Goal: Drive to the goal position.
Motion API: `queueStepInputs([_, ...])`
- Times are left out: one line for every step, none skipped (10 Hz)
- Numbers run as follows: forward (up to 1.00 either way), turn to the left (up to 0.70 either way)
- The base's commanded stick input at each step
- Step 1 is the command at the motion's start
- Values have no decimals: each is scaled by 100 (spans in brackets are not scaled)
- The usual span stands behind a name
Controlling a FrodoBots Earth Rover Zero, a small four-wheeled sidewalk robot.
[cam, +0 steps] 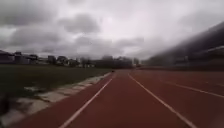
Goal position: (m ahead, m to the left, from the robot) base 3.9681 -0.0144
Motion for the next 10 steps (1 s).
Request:
queueStepInputs([70,0])
queueStepInputs([70,0])
queueStepInputs([70,0])
queueStepInputs([70,0])
queueStepInputs([70,0])
queueStepInputs([70,0])
queueStepInputs([70,0])
queueStepInputs([70,0])
queueStepInputs([70,0])
queueStepInputs([70,0])
